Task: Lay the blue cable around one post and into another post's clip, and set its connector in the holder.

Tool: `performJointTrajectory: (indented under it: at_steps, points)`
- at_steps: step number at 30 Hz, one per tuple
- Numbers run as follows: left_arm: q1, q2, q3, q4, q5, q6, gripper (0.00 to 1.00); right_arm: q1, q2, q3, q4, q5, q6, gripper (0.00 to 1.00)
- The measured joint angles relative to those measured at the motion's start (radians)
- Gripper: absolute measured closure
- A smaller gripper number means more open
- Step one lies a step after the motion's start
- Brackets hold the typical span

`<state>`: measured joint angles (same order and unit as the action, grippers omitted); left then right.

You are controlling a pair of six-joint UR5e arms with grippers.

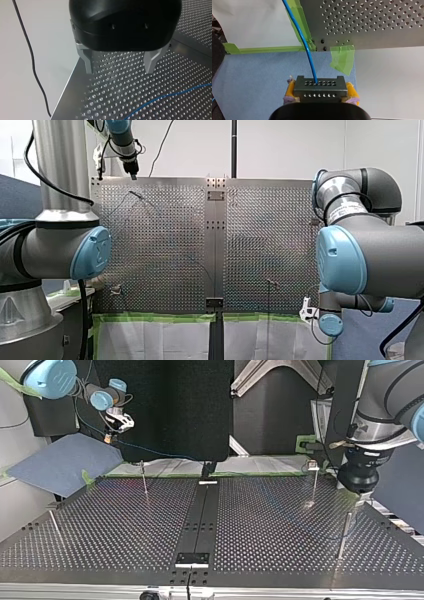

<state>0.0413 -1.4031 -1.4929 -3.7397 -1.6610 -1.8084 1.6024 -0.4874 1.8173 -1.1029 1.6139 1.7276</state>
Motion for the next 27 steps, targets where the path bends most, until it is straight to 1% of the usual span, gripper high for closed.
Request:
performJointTrajectory:
  at_steps: [6, 10, 16, 27]
  points:
    - [-0.003, 0.001, 0.0, -0.029, -0.04, 0.011, 0.0, 0.003, 0.0, 0.0, 0.001, 0.0, 0.0, 1.0]
    - [-0.004, 0.005, -0.001, -0.056, -0.077, 0.019, 0.0, 0.006, 0.0, 0.0, 0.001, 0.0, 0.0, 1.0]
    - [-0.004, 0.007, -0.001, -0.078, -0.129, 0.027, 0.0, 0.008, 0.0, 0.0, 0.001, 0.0, -0.001, 1.0]
    - [-0.001, 0.015, -0.001, -0.089, -0.221, 0.034, 0.0, 0.013, 0.0, 0.0, 0.001, 0.0, -0.003, 1.0]
